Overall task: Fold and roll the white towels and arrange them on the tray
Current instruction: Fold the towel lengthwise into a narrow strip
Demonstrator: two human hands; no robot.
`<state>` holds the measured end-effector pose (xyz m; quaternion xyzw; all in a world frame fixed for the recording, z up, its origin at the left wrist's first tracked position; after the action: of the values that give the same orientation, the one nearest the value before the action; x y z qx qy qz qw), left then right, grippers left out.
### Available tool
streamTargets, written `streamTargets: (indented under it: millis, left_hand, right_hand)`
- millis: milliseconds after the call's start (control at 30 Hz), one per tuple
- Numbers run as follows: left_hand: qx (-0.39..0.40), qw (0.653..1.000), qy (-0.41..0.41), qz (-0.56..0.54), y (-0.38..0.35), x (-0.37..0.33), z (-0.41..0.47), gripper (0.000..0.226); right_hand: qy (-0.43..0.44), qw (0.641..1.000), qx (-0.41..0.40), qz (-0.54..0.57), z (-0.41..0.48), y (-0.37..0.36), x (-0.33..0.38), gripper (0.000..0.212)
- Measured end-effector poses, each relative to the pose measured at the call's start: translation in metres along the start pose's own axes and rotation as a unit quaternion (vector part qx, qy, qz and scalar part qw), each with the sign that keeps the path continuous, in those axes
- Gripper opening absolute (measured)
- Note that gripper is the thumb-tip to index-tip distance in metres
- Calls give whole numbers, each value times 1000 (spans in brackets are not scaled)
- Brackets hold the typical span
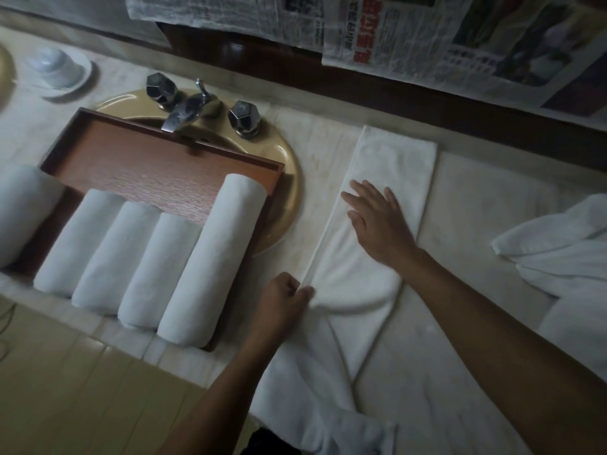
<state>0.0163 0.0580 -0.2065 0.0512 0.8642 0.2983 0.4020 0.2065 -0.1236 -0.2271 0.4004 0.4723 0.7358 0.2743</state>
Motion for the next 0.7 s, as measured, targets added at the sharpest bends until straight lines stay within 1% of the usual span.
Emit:
streamTargets:
  millis: [100,233,333,400,467,500,533,567,600,633,667,700]
  left_hand:
    - [-38,999,-8,30,1,2,-4,28]
    - [-50,998,4,24,1,-1,-4,28]
    - [-59,998,-3,32,6,-6,-8,28]
    - [-64,998,-4,19,8,-10,-11,28]
    - [-49,998,-7,32,7,-12,-15,24]
    - [-28,999,2,22,5,-12,-17,21]
    - [2,999,29,-26,3,-9,-20,19]
    - [41,992,70,-98,-1,-8,-23,18]
    - [81,976,114,-166,-4,-5,-29,17]
    - [100,967,132,-195,-5,-2,-33,17]
    - [96,972,123,-174,-3,2,-36,17]
    - [78,984,103,-124,-1,8,-38,19]
  right_hand:
    - [3,1000,-1,-3,3,0,0,45]
    - [-3,1000,-3,-21,6,0,-1,43]
    - [-28,998,-35,-38,-5,7,13,39]
    - [-21,999,-22,-32,-23,3,29,43]
    - [-13,999,20,-48,-41,-3,37,51]
    - [-14,998,34,-60,-44,-5,36,53]
    - [-18,997,38,-66,-43,-6,32,54]
    - [-23,997,39,-70,-37,-5,29,54]
    - [-26,996,41,-73,-31,-5,26,53]
    - [-28,996,45,-75,-25,-5,24,53]
    - [-30,995,47,-78,-21,-6,22,53]
    - [-30,995,45,-83,-19,-7,20,53]
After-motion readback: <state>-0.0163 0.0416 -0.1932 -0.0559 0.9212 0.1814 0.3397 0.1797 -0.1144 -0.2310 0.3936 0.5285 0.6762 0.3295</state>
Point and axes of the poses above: each hand's wrist, its own z-axis towards the middle knuckle, its own y-axis out of the back of the hand, x = y × z, the point moved 5 cm from there along z, towards the middle knuckle, and after that the axes turned 7 degrees about -x, right-handed, at the moved point
